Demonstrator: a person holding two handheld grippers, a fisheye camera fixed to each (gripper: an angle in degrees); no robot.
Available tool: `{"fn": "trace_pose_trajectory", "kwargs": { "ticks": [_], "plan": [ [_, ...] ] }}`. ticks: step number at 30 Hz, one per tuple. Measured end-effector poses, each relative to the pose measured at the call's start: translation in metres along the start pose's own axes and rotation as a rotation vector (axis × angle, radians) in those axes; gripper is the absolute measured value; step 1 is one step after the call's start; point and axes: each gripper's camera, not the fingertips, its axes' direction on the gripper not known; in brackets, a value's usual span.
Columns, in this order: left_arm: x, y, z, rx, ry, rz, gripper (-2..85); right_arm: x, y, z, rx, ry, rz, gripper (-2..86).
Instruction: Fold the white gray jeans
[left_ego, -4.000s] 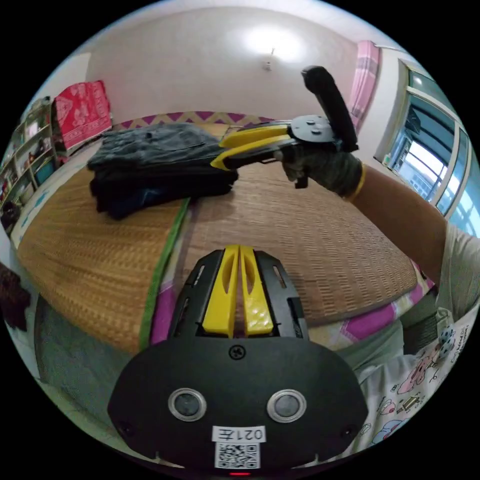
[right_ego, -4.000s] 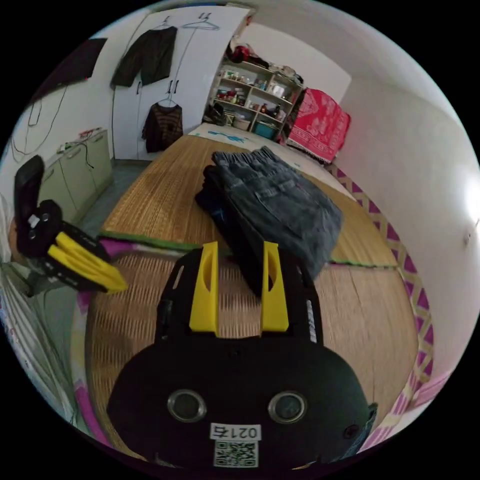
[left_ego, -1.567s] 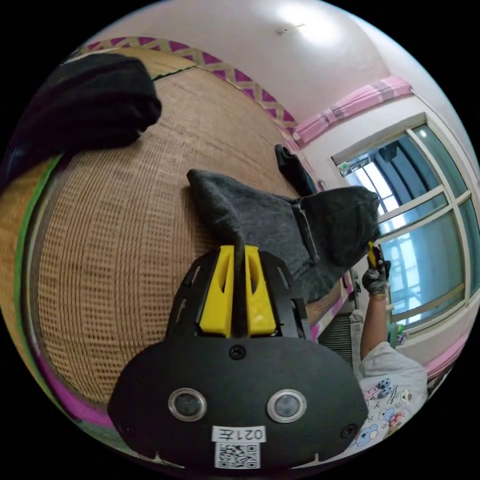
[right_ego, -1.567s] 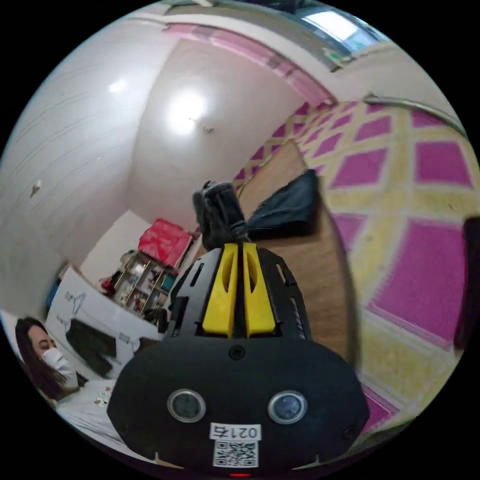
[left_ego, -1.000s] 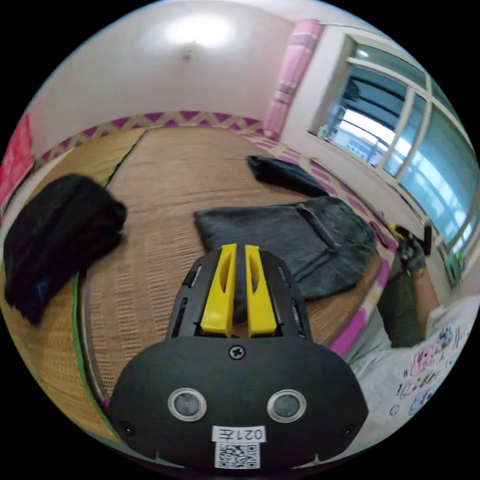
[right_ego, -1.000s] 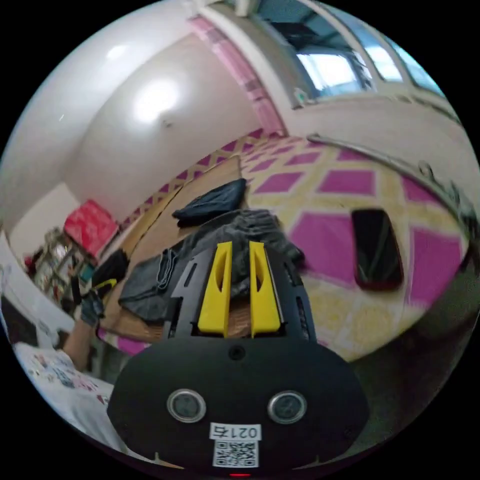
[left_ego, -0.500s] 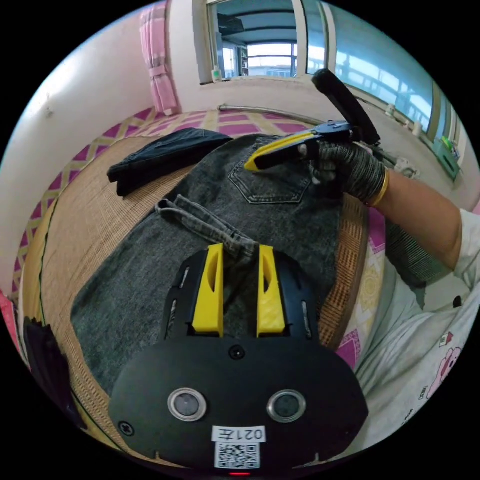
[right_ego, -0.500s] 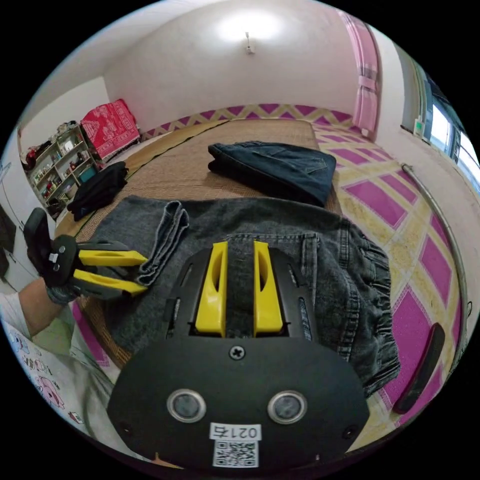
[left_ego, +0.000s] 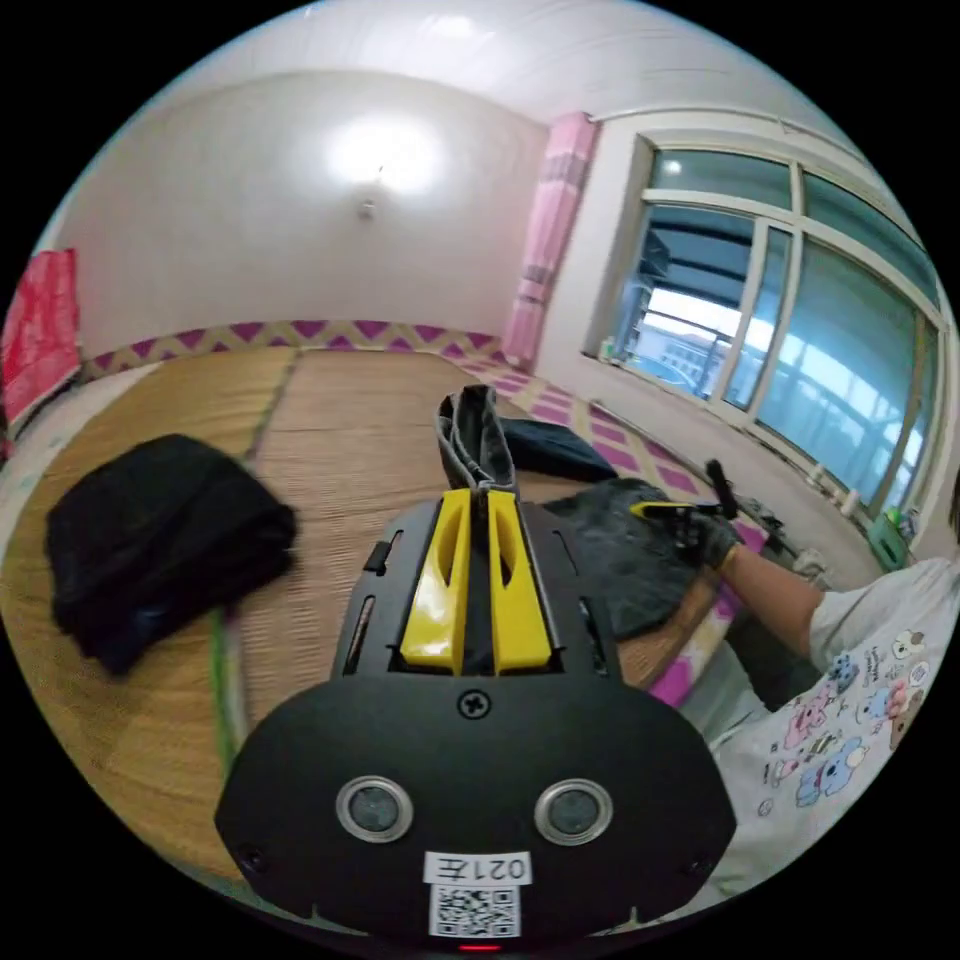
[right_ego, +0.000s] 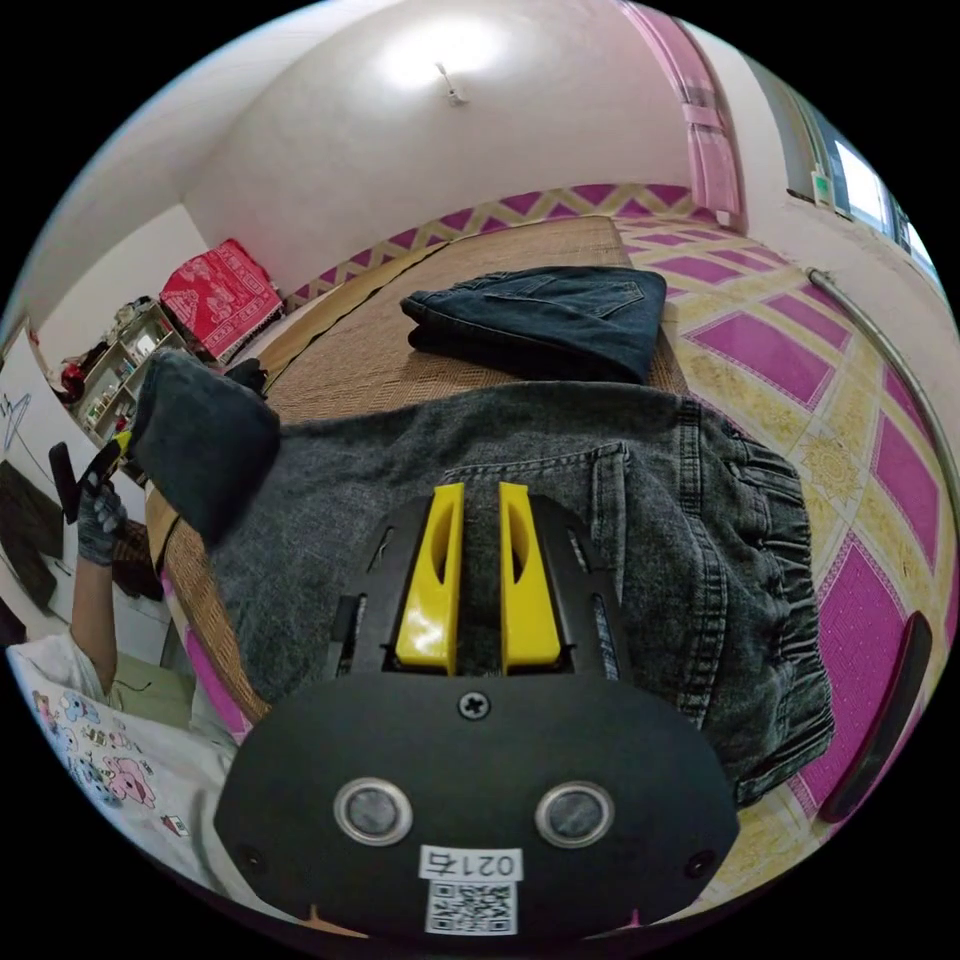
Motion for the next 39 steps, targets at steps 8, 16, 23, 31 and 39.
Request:
{"fn": "trace_pose_trajectory", "kwargs": {
  "ticks": [8, 16, 23, 31, 39],
  "plan": [
    [-0.213, 0.068, -0.070, -0.121, -0.263, -0.447, -0.4, -0.003, -0.004, 0.002, -0.025, 0.021, 0.020, 6.0],
    [-0.296, 0.079, -0.081, -0.132, -0.155, -0.614, -0.3, -0.009, -0.014, 0.006, -0.085, 0.039, 0.009, 6.2],
    [-0.307, 0.047, -0.095, -0.255, -0.234, -0.514, -0.5, -0.009, -0.018, 0.005, -0.104, 0.006, -0.002, 6.2],
    [-0.281, 0.071, -0.168, -0.216, -0.167, -0.510, 0.0, -0.007, -0.029, 0.003, -0.162, -0.073, -0.086, 5.6],
    [-0.299, 0.084, -0.170, -0.168, -0.123, -0.639, -0.1, -0.046, -0.039, -0.017, -0.121, -0.044, -0.223, 6.7]
  ]
}}
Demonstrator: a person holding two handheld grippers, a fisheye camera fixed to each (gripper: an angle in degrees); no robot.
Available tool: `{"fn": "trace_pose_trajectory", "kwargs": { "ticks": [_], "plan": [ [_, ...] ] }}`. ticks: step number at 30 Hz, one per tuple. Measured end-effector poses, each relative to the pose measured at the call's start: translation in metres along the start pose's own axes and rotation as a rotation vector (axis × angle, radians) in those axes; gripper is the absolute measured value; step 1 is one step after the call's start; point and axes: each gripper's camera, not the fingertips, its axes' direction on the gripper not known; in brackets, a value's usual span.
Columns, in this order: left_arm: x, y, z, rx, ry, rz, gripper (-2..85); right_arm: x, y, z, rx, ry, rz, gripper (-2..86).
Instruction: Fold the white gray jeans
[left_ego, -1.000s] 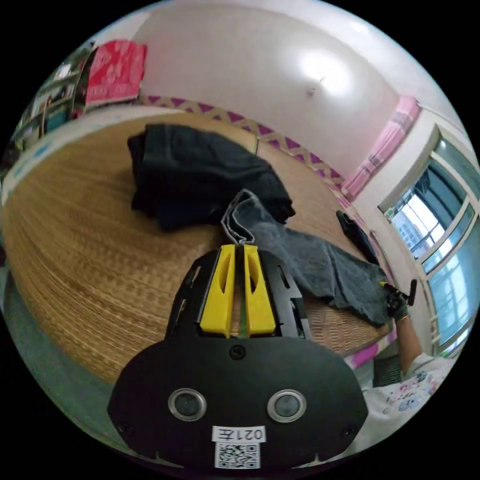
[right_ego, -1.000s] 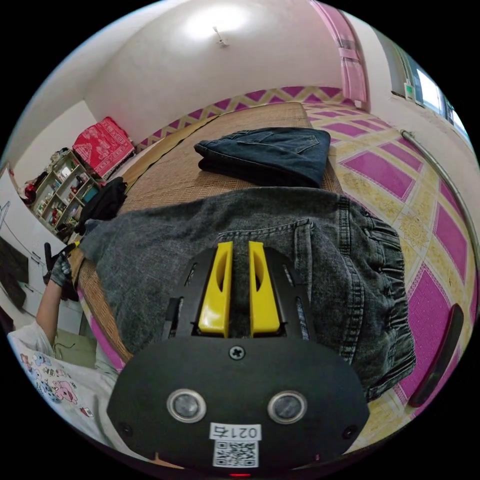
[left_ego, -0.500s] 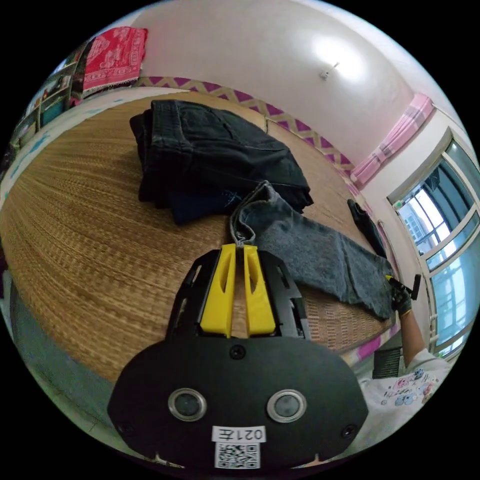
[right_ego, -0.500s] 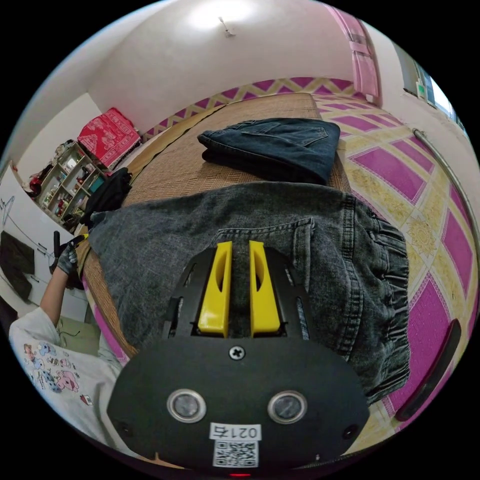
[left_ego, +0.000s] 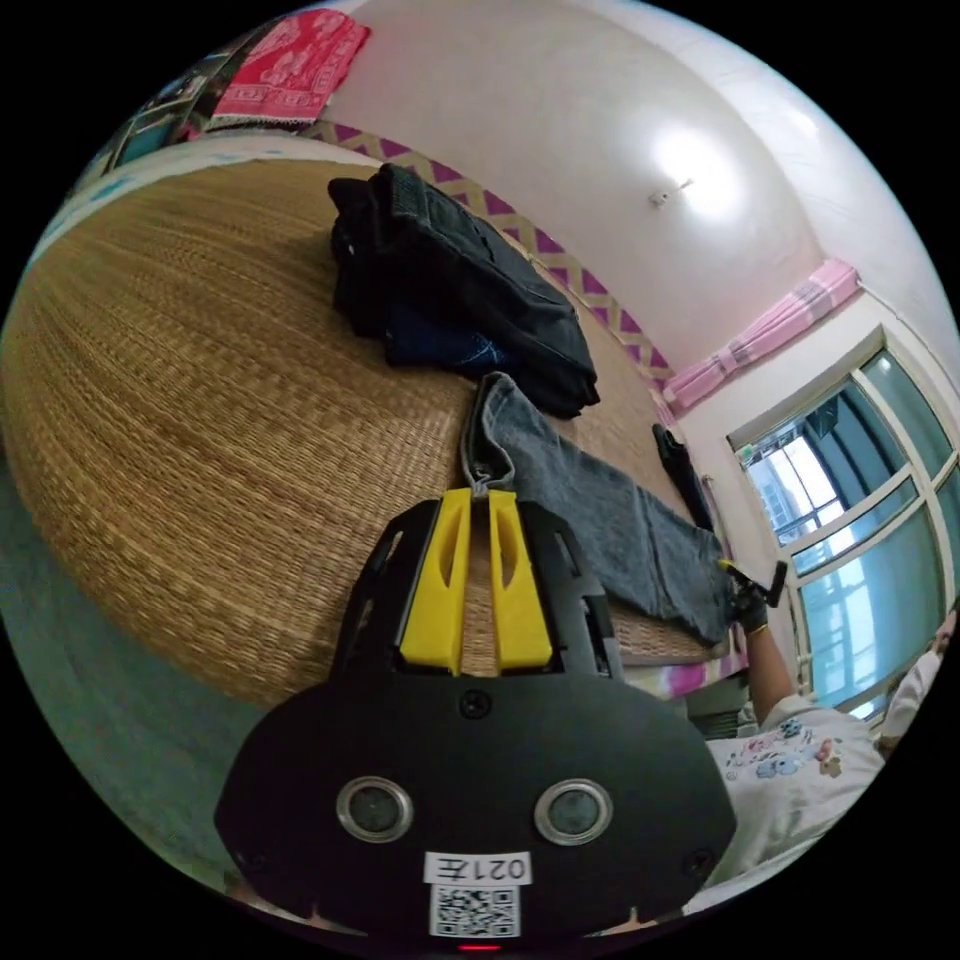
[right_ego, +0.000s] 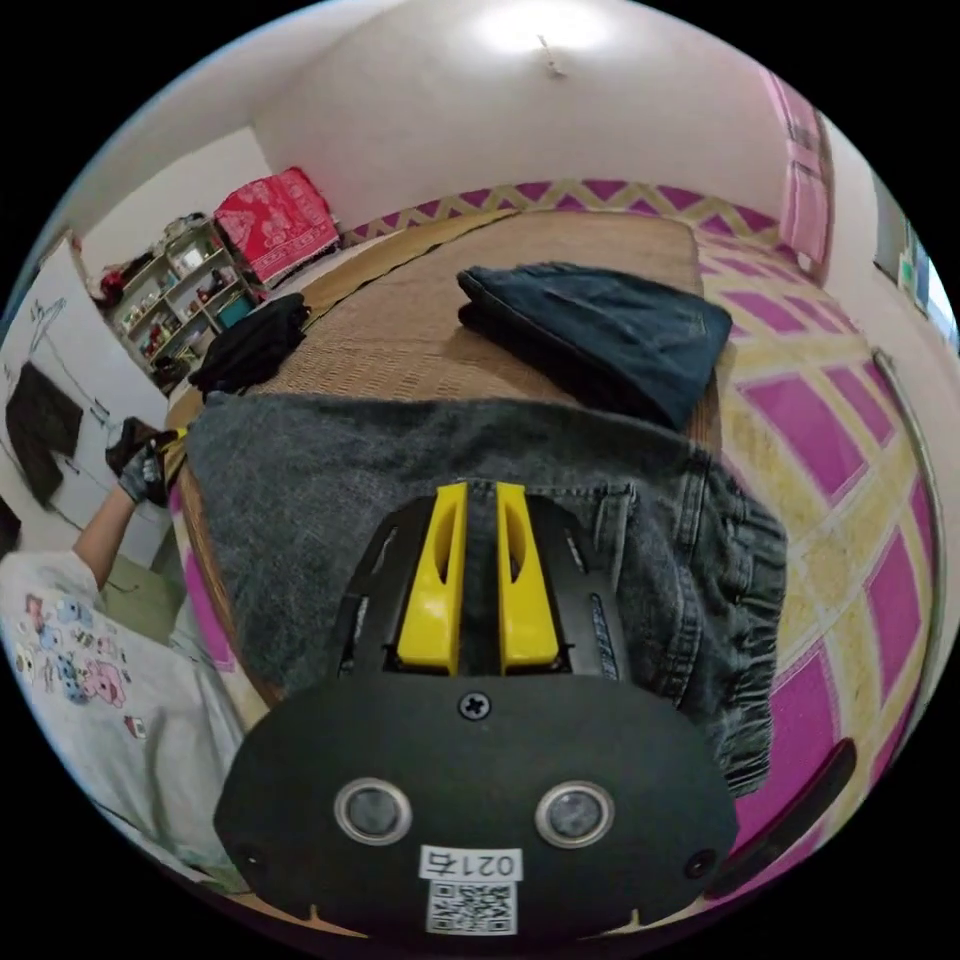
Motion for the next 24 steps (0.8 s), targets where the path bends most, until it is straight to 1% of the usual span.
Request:
{"fn": "trace_pose_trajectory", "kwargs": {
  "ticks": [1, 2, 3, 4, 5, 6, 7, 8, 9, 10, 12, 14, 15, 16, 18, 20, 24],
  "plan": [
    [0.006, 0.000, -0.004, 0.011, -0.046, 0.017, -0.2, -0.011, -0.006, -0.005, 0.028, 0.033, -0.063, 7.8],
    [0.024, 0.002, -0.017, 0.087, -0.175, 0.054, -0.3, -0.015, -0.010, -0.006, 0.035, 0.057, -0.096, 8.2],
    [0.047, 0.005, -0.028, 0.172, -0.261, 0.130, 0.0, -0.022, -0.019, -0.004, 0.024, 0.105, -0.151, 9.0],
    [0.060, 0.005, -0.030, 0.190, -0.273, 0.176, 0.1, -0.026, -0.030, 0.001, -0.003, 0.138, -0.205, 9.6],
    [0.085, 0.002, -0.026, 0.167, -0.255, 0.279, 1.1, -0.027, -0.035, 0.003, -0.016, 0.150, -0.229, 9.8],
    [0.110, -0.002, -0.014, 0.102, -0.191, 0.387, 2.7, -0.027, -0.046, 0.010, -0.045, 0.171, -0.279, 10.1],
    [0.122, -0.004, -0.006, 0.068, -0.152, 0.439, 3.7, -0.027, -0.057, 0.016, -0.086, 0.190, -0.333, 10.4],
    [0.145, -0.005, 0.013, -0.002, -0.090, 0.542, 5.8, -0.027, -0.062, 0.019, -0.105, 0.201, -0.359, 10.5],
    [0.165, -0.006, 0.034, -0.074, -0.072, 0.631, 8.0, -0.027, -0.072, 0.024, -0.142, 0.218, -0.408, 10.9],
    [0.174, -0.006, 0.046, -0.108, -0.081, 0.673, 8.6, -0.025, -0.081, 0.029, -0.183, 0.224, -0.446, 11.4],
    [0.201, -0.003, 0.088, -0.210, -0.164, 0.821, 10.5, -0.022, -0.094, 0.037, -0.255, 0.217, -0.484, 11.8],
    [0.208, 0.000, 0.112, -0.269, -0.199, 0.891, 11.4, -0.019, -0.103, 0.041, -0.308, 0.186, -0.504, 10.9],
    [0.209, 0.000, 0.124, -0.321, -0.192, 0.912, 11.6, -0.019, -0.107, 0.043, -0.352, 0.156, -0.512, 9.4],
    [0.209, 0.000, 0.128, -0.341, -0.184, 0.919, 11.7, -0.021, -0.109, 0.043, -0.406, 0.141, -0.527, 7.5],
    [0.209, 0.004, 0.135, -0.380, -0.171, 0.943, 11.4, -0.028, -0.108, 0.039, -0.455, 0.146, -0.562, 4.5],
    [0.211, 0.009, 0.132, -0.372, -0.163, 0.954, 10.7, -0.034, -0.104, 0.028, -0.442, 0.177, -0.580, 2.9],
    [0.212, 0.021, 0.120, -0.318, -0.174, 0.958, 10.0, -0.041, -0.089, -0.001, -0.342, 0.171, -0.591, 1.8]
  ]
}}
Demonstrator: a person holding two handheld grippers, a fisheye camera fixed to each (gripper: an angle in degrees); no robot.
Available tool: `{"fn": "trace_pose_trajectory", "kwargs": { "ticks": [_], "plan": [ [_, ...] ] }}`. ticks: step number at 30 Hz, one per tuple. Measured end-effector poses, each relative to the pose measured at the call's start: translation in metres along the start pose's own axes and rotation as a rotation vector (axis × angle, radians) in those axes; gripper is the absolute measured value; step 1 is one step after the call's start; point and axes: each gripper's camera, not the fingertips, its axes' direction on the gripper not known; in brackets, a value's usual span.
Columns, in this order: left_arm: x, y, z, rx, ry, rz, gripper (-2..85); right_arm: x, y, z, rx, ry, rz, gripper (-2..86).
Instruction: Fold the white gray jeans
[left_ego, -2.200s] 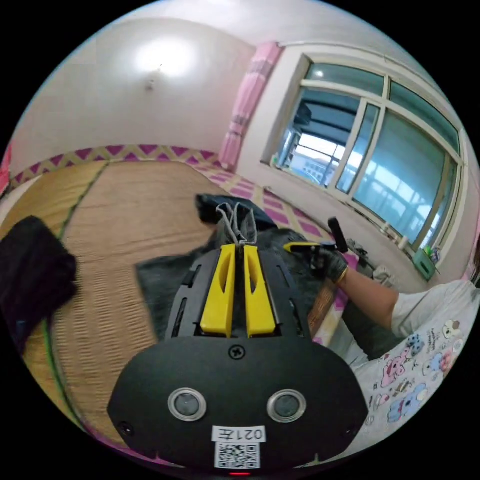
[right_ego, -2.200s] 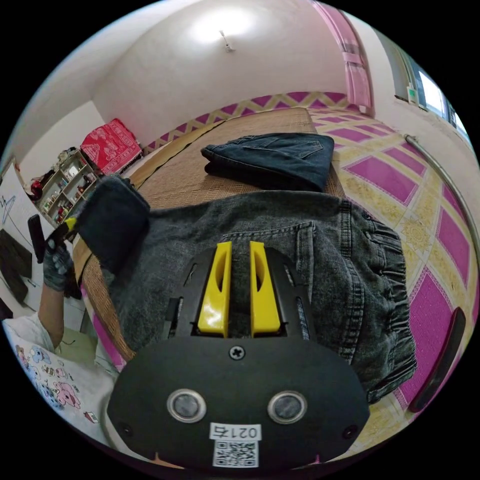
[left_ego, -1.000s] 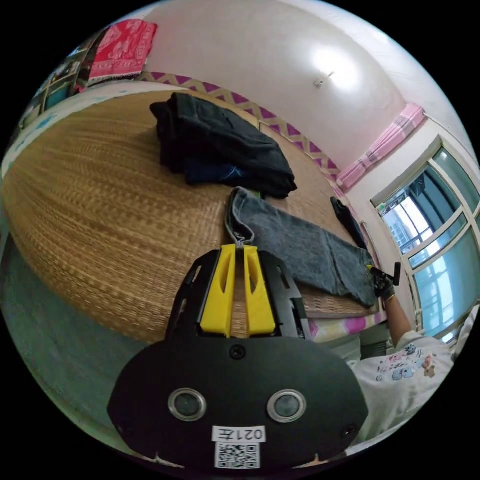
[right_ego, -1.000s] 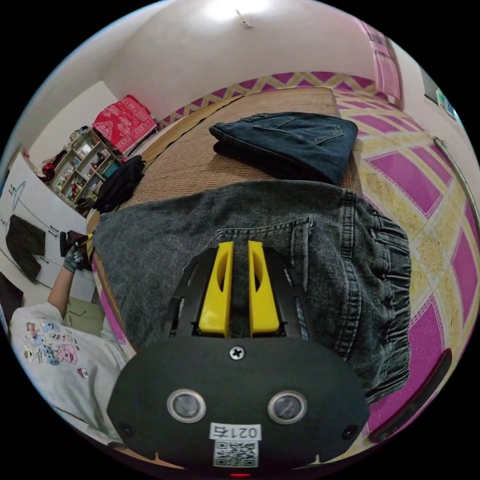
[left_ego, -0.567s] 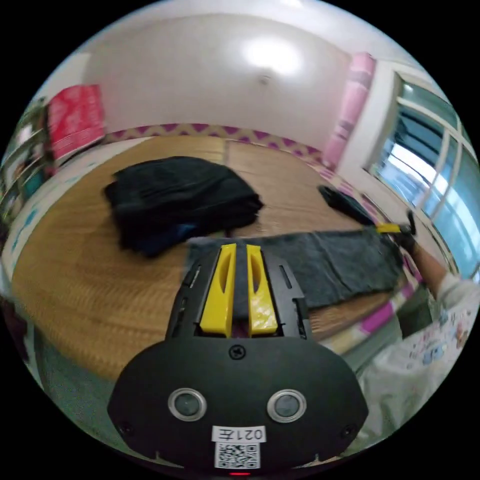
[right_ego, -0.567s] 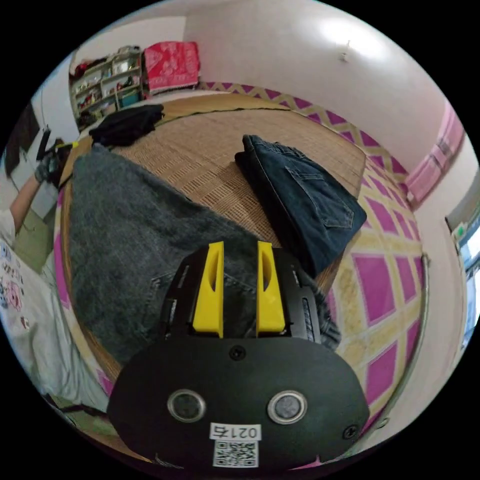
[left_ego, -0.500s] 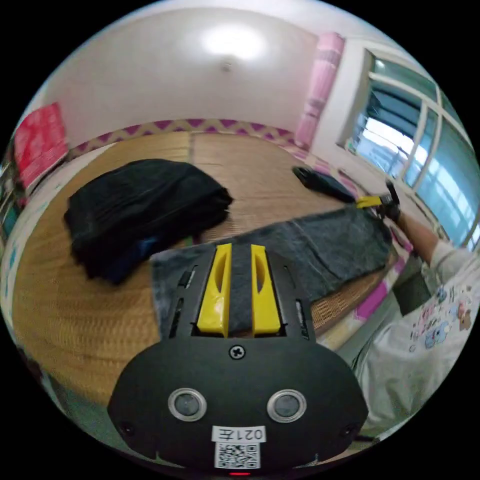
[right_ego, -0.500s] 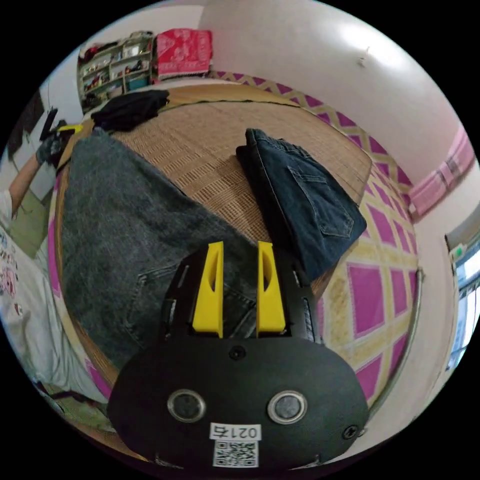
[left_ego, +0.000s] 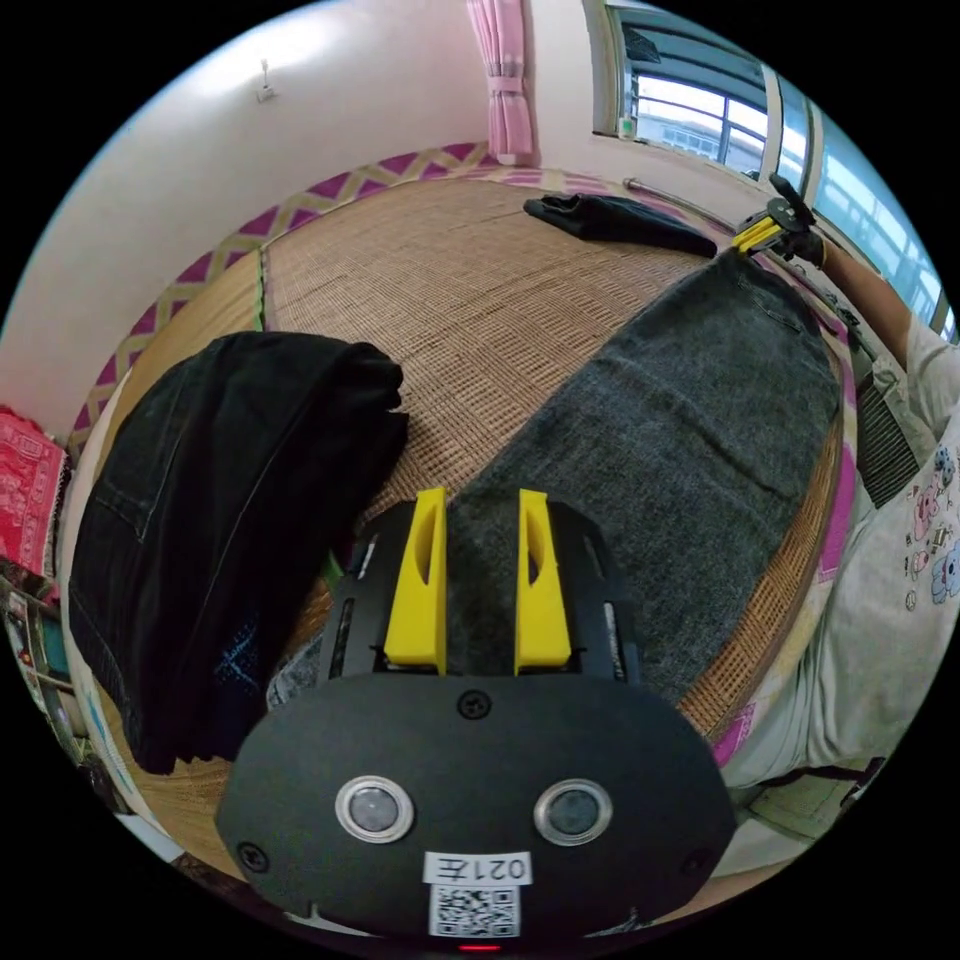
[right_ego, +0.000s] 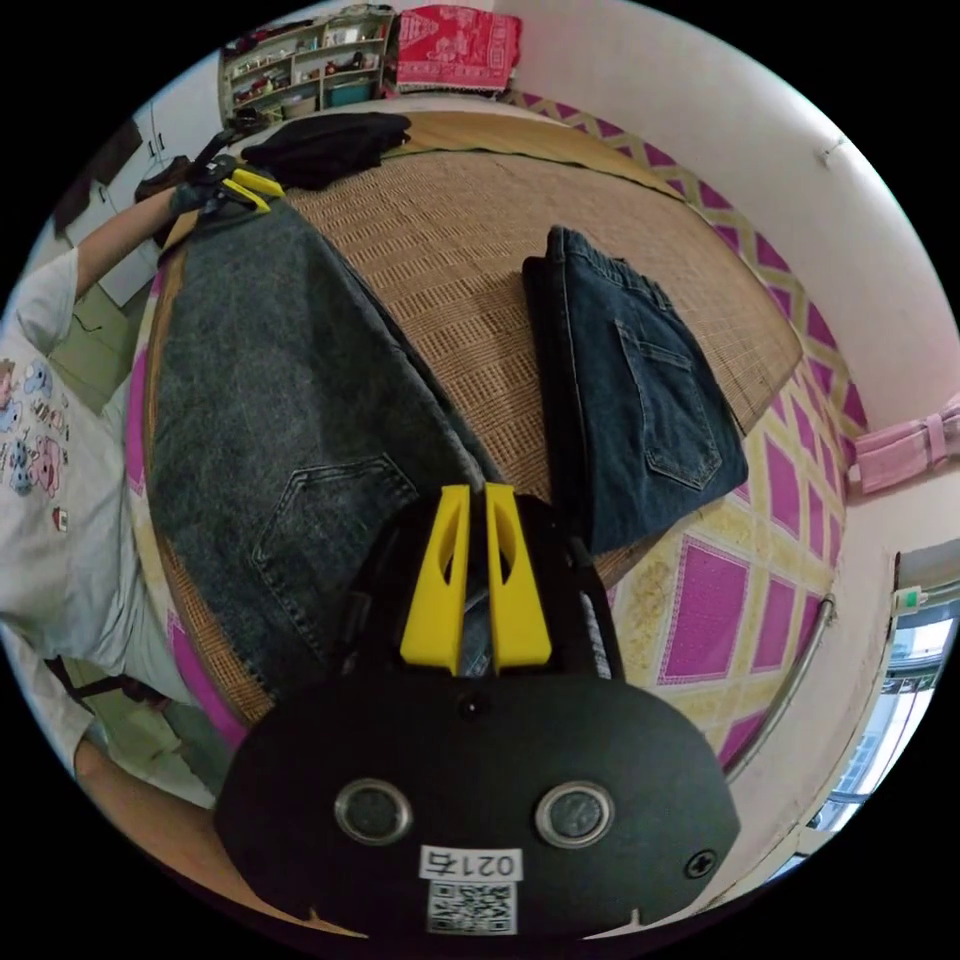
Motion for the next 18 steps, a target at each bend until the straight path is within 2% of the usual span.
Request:
{"fn": "trace_pose_trajectory", "kwargs": {
  "ticks": [3, 8, 12, 18],
  "plan": [
    [0.004, 0.005, 0.000, -0.018, 0.023, -0.016, 8.6, -0.006, 0.013, -0.013, 0.050, 0.002, 0.017, 1.6],
    [0.017, 0.016, -0.013, -0.017, 0.044, 0.019, 0.4, -0.010, 0.031, -0.030, 0.111, -0.026, 0.054, 1.6],
    [0.032, 0.043, -0.050, 0.117, 0.026, 0.032, -0.6, -0.014, 0.048, -0.045, 0.161, -0.051, 0.079, 1.0],
    [0.066, 0.090, -0.120, 0.263, 0.027, 0.057, -0.8, -0.043, 0.072, -0.075, 0.181, 0.031, 0.029, 0.4]
  ]
}}
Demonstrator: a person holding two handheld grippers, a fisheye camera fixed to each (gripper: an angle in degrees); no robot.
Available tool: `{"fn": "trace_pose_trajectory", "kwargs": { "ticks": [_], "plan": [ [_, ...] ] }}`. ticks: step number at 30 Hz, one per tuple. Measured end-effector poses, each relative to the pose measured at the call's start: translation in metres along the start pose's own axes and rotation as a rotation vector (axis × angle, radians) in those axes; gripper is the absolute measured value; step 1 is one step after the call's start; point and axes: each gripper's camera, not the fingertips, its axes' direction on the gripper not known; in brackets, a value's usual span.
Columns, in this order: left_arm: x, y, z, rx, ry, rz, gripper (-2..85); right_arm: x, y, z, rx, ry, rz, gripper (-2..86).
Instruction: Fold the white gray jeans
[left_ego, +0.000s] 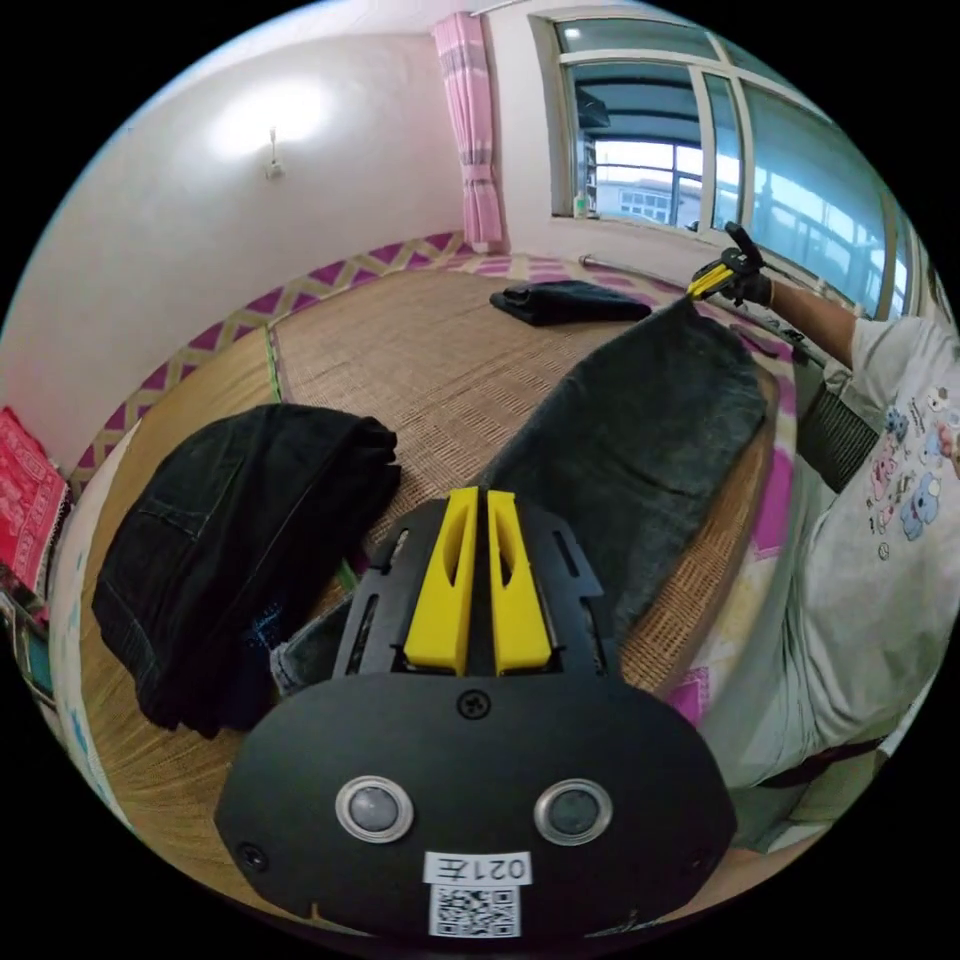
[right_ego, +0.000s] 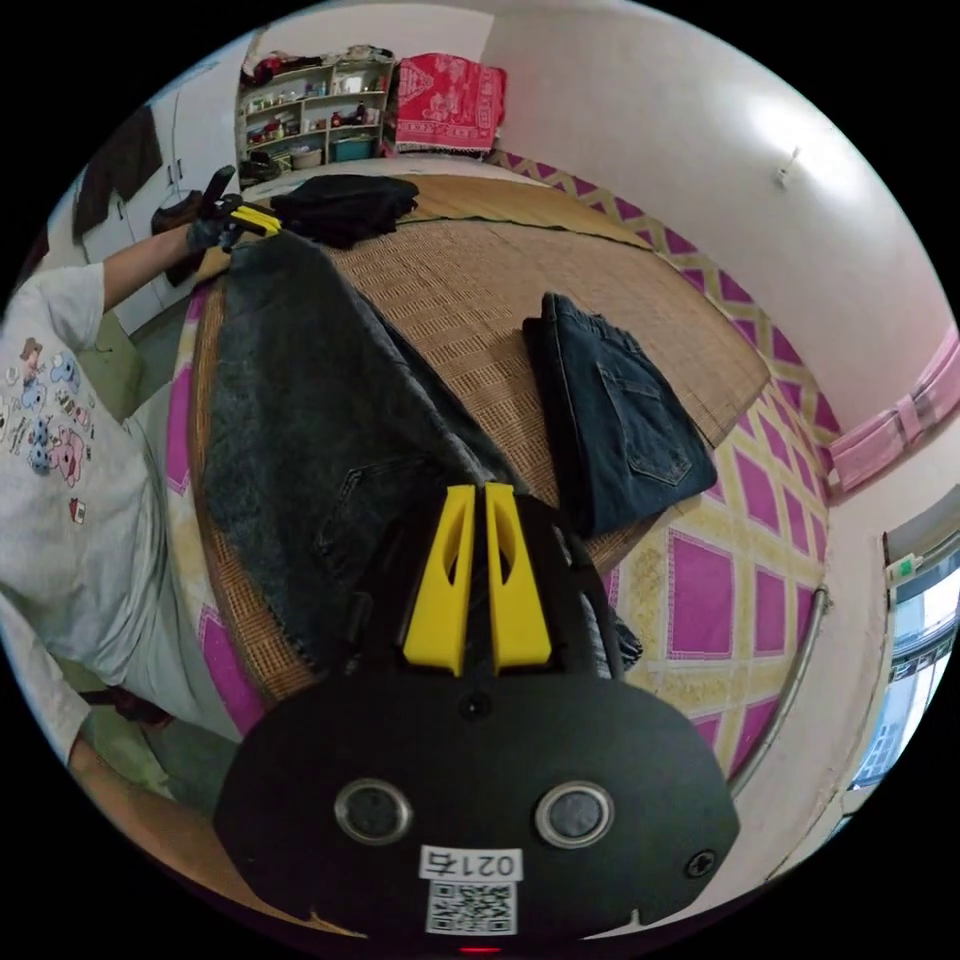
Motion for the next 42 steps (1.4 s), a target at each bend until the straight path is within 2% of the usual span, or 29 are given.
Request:
{"fn": "trace_pose_trajectory", "kwargs": {
  "ticks": [7, 10, 16, 22, 26, 29, 31, 32, 33, 34, 36, 42],
  "plan": [
    [0.065, 0.062, -0.102, 0.172, 0.059, 0.010, -0.9, -0.085, 0.086, -0.098, 0.176, 0.049, -0.025, 0.0],
    [0.096, 0.100, -0.134, 0.208, 0.109, -0.013, -1.0, -0.137, 0.133, -0.124, 0.176, 0.019, -0.025, -0.3],
    [0.130, 0.175, -0.142, 0.182, 0.221, -0.167, -0.9, -0.209, 0.210, -0.102, 0.054, -0.109, 0.070, -0.4],
    [0.122, 0.224, -0.123, 0.226, 0.282, -0.364, -0.9, -0.207, 0.247, -0.062, 0.049, -0.181, 0.219, 1.0],
    [0.106, 0.242, -0.128, 0.262, 0.349, -0.440, -0.7, -0.201, 0.247, -0.069, 0.009, -0.217, 0.190, 4.2],
    [0.086, 0.261, -0.150, 0.379, 0.240, -0.562, -0.1, -0.181, 0.248, -0.095, 0.117, -0.237, 0.200, 6.8],
    [0.073, 0.272, -0.166, 0.444, 0.105, -0.652, 1.7, -0.162, 0.245, -0.099, 0.186, -0.221, 0.229, 8.9],
    [0.068, 0.273, -0.175, 0.450, -0.029, -0.679, 4.0, -0.158, 0.242, -0.097, 0.182, -0.207, 0.229, 9.0],
    [0.063, 0.269, -0.181, 0.425, -0.146, -0.692, 6.3, -0.153, 0.236, -0.090, 0.171, -0.180, 0.220, 9.2],
    [0.059, 0.266, -0.182, 0.405, -0.187, -0.699, 7.4, -0.146, 0.229, -0.083, 0.171, -0.158, 0.221, 9.0],
    [0.039, 0.251, -0.169, 0.227, -0.230, -0.707, 7.6, -0.134, 0.223, -0.075, 0.199, -0.180, 0.220, 8.4],
    [0.023, 0.221, -0.154, -0.020, -0.327, -0.624, 3.2, -0.101, 0.242, -0.083, 0.231, -0.533, 0.101, 6.2]
  ]
}}
